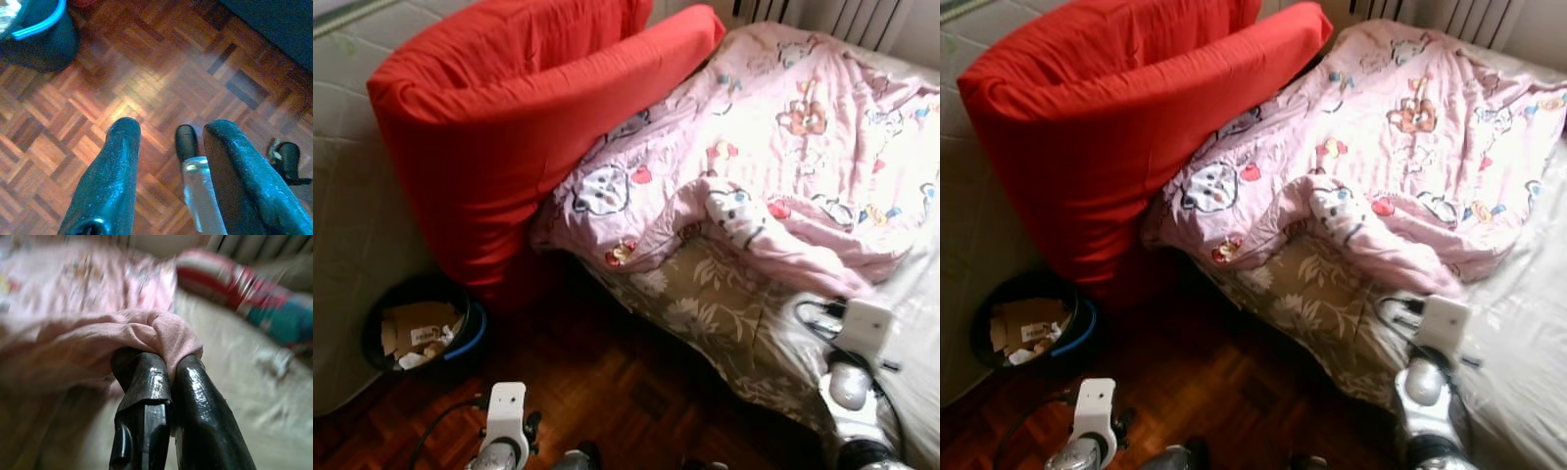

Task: Clean up the room

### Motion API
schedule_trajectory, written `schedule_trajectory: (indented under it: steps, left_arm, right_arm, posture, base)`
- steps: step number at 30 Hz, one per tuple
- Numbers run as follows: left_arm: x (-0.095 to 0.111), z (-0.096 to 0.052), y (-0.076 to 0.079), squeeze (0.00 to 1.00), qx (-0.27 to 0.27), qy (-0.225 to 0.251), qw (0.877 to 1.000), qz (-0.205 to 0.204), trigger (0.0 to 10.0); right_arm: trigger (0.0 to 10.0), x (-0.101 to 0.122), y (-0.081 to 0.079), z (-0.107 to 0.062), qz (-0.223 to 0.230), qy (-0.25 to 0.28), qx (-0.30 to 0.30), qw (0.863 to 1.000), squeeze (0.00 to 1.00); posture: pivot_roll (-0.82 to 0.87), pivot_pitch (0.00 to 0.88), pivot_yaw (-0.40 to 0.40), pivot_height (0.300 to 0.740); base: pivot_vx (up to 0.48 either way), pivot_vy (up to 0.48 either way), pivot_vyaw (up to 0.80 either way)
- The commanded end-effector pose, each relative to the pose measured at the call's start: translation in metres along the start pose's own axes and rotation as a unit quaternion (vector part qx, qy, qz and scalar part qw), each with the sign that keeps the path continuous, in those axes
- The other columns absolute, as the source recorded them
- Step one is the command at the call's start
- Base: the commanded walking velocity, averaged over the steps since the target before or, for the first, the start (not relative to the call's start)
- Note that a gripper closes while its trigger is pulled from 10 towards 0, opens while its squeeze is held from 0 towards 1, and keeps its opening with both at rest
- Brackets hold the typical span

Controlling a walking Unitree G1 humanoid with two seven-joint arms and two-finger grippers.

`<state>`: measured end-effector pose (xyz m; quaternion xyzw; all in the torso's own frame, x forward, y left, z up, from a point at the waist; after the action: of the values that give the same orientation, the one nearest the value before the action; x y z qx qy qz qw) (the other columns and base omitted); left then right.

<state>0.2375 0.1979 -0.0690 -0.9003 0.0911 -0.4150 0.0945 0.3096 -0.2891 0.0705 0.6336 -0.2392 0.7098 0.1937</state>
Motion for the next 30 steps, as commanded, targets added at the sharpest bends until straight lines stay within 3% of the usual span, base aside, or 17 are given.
schedule_trajectory:
  steps: [1,8,10,17,18,19,23,25,27,28,30]
  left_arm:
    - [-0.013,-0.003,0.001,0.0,-0.006,-0.023,1.0,0.004,10.0]
    - [-0.012,-0.003,0.004,0.0,-0.01,-0.023,1.0,0.005,10.0]
    - [-0.012,-0.003,0.004,0.0,-0.01,-0.023,1.0,0.005,10.0]
    - [-0.011,-0.003,0.004,0.0,-0.01,-0.023,1.0,0.004,10.0]
    - [-0.011,-0.003,0.004,0.0,-0.01,-0.023,1.0,0.005,10.0]
    - [-0.011,-0.003,0.005,0.0,-0.01,-0.023,1.0,0.005,10.0]
    - [-0.011,-0.002,0.005,0.0,-0.011,-0.024,1.0,0.005,10.0]
    - [-0.011,-0.002,0.005,0.0,-0.011,-0.024,1.0,0.005,10.0]
    - [-0.011,-0.002,0.005,0.0,-0.011,-0.024,1.0,0.005,10.0]
    - [-0.01,-0.002,0.005,0.0,-0.012,-0.024,1.0,0.005,10.0]
    - [-0.01,-0.002,0.005,0.0,-0.012,-0.024,1.0,0.005,10.0]
  right_arm:
    - [10.0,0.031,-0.009,0.004,0.002,0.087,0.024,0.996,0.0]
    - [10.0,0.081,-0.02,0.0,0.008,0.195,0.049,0.979,0.0]
    - [10.0,0.109,-0.023,-0.009,0.009,0.246,0.059,0.967,0.0]
    - [10.0,0.141,-0.005,-0.021,0.026,0.264,0.012,0.964,0.0]
    - [10.0,0.143,-0.001,-0.021,0.027,0.262,0.001,0.965,0.0]
    - [10.0,0.145,0.022,-0.02,0.036,0.244,-0.062,0.967,0.0]
    - [10.0,0.138,0.052,-0.02,0.02,0.215,-0.136,0.967,0.0]
    - [10.0,0.123,0.074,-0.022,0.002,0.177,-0.184,0.967,0.0]
    - [10.0,0.114,0.086,-0.024,-0.002,0.153,-0.213,0.965,0.0]
    - [10.0,0.096,0.104,-0.03,-0.006,0.105,-0.261,0.96,0.0]
    - [10.0,0.085,0.112,-0.036,-0.004,0.076,-0.278,0.957,0.0]
  posture:
    - [0.0,0.192,0.018,0.74]
    - [-0.01,0.192,0.019,0.74]
    - [-0.01,0.191,0.018,0.74]
    - [-0.02,0.189,0.014,0.74]
    - [-0.02,0.19,0.013,0.74]
    - [-0.03,0.192,0.012,0.74]
    - [-0.03,0.194,0.01,0.74]
    - [-0.03,0.196,0.012,0.74]
    - [-0.03,0.198,0.012,0.74]
    - [-0.03,0.198,0.013,0.74]
    - [-0.03,0.197,0.013,0.74]
  base:
    - [0.0,0.0,0.0]
    - [0.0,0.0,0.0]
    - [0.0,0.0,0.0]
    - [0.0,0.0,0.0]
    - [0.0,0.0,0.0]
    - [0.0,0.0,0.0]
    - [0.0,0.0,0.0]
    - [0.0,0.0,0.0]
    - [0.0,0.0,0.0]
    - [0.0,0.0,0.0]
    - [0.0,0.0,0.0]
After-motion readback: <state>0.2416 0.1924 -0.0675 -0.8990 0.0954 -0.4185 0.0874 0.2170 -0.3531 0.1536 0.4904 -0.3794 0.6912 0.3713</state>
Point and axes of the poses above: a point about 5 cm out from each wrist's last joint towards the gripper, its own z axis pointing out of the wrist towards the gripper, its own x axis along the axis of the wrist's last joint, y = z × x, the point moved 2 cm from there along z, pointing out of the wrist towards the gripper, and after that the axes turned 14 degrees about z, right-handed, at the moved point
